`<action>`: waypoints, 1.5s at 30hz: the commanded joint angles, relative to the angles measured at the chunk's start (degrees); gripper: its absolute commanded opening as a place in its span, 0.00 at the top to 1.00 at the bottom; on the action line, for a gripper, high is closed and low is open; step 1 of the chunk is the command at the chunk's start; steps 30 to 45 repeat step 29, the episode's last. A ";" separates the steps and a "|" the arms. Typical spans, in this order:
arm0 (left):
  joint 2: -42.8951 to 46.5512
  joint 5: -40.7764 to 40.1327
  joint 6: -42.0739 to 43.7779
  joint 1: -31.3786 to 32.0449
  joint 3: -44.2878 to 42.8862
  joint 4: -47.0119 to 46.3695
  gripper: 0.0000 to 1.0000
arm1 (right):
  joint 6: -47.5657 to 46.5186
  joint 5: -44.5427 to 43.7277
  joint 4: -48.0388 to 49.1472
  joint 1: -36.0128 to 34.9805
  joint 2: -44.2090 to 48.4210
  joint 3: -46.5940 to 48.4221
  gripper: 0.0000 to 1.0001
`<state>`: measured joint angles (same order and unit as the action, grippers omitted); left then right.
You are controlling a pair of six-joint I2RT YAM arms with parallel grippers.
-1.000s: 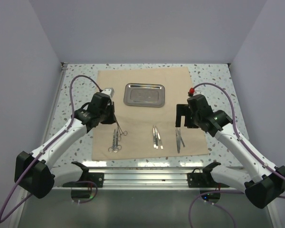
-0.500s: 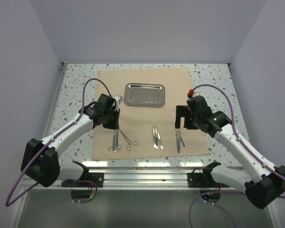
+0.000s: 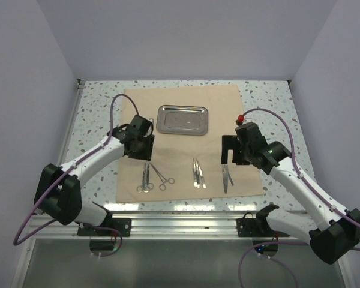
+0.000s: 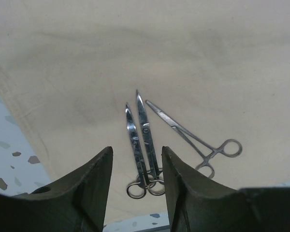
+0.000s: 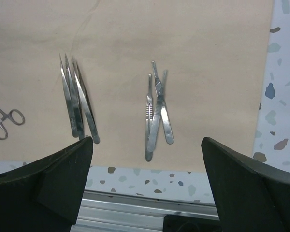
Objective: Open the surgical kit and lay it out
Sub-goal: Reset both arms
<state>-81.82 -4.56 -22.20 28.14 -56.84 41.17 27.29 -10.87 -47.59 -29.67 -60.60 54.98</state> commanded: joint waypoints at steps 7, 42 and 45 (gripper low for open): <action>20.18 -8.71 -3.73 5.26 -1.71 -11.18 0.41 | -4.88 -0.01 5.14 -0.12 8.64 9.35 0.02; 32.69 -24.18 -2.86 5.26 1.29 -7.33 0.35 | -5.93 -10.12 8.06 -0.21 14.29 6.27 0.01; 32.69 -24.18 -2.86 5.26 1.29 -7.33 0.35 | -5.93 -10.12 8.06 -0.21 14.29 6.27 0.01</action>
